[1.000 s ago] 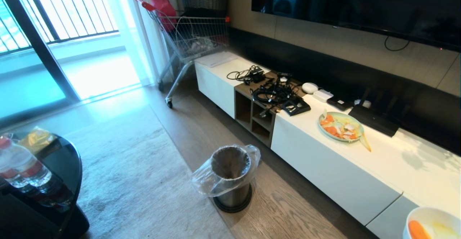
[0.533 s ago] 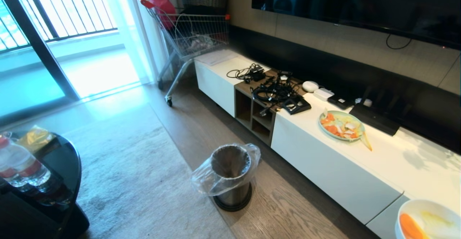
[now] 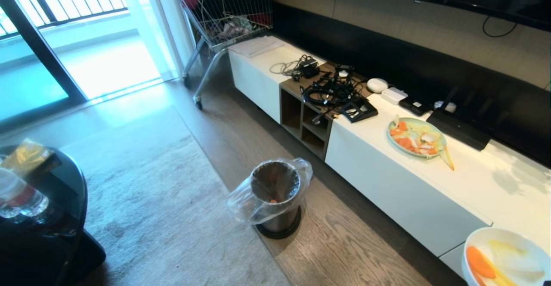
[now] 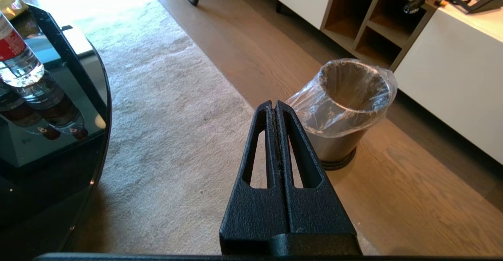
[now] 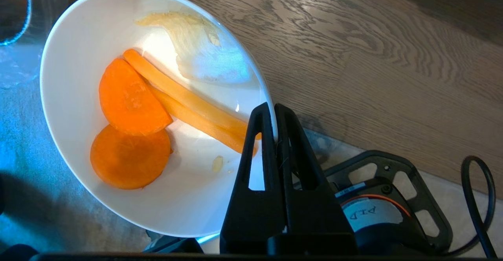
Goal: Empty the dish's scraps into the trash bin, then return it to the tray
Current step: Move the bowl over the trash can
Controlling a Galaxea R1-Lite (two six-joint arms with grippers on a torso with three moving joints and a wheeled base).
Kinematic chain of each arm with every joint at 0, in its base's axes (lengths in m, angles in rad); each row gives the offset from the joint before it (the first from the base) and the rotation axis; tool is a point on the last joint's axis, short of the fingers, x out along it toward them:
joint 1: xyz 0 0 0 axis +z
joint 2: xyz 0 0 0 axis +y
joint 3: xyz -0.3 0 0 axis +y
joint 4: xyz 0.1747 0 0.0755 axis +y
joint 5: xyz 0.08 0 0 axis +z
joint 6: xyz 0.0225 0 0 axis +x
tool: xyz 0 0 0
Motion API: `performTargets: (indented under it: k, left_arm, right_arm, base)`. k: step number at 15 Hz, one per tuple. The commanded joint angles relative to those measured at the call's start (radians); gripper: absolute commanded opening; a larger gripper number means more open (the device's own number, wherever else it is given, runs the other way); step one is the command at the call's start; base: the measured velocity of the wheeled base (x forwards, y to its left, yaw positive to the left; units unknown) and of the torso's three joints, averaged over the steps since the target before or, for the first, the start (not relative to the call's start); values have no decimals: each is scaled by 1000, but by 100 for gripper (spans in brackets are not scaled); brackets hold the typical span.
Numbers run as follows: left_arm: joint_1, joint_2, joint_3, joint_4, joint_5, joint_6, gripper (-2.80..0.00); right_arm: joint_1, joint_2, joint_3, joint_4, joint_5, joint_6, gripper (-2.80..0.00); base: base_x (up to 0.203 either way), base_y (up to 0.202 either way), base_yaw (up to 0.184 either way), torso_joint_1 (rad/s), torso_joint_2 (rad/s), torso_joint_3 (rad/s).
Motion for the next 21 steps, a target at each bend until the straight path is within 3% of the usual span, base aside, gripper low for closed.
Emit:
performTargets:
  k: [1,11,21]
  left_arm:
    - [0,0,0,-1,0,-1,-280]
    - [0,0,0,-1,0,-1,-280]
    - [0,0,0,-1,0,-1,-280]
  right_arm:
    - [3,10,-29,-15,0,-14,-280]
    - [4,97,-117,-52,4,-160,-280]
    - [5,162,-158,-138,5,-205,-280]
  base:
    - [0,0,0,3,0,-198]
    - [0,0,0,0,3,-197]
    - [0,0,0,5,2,-195]
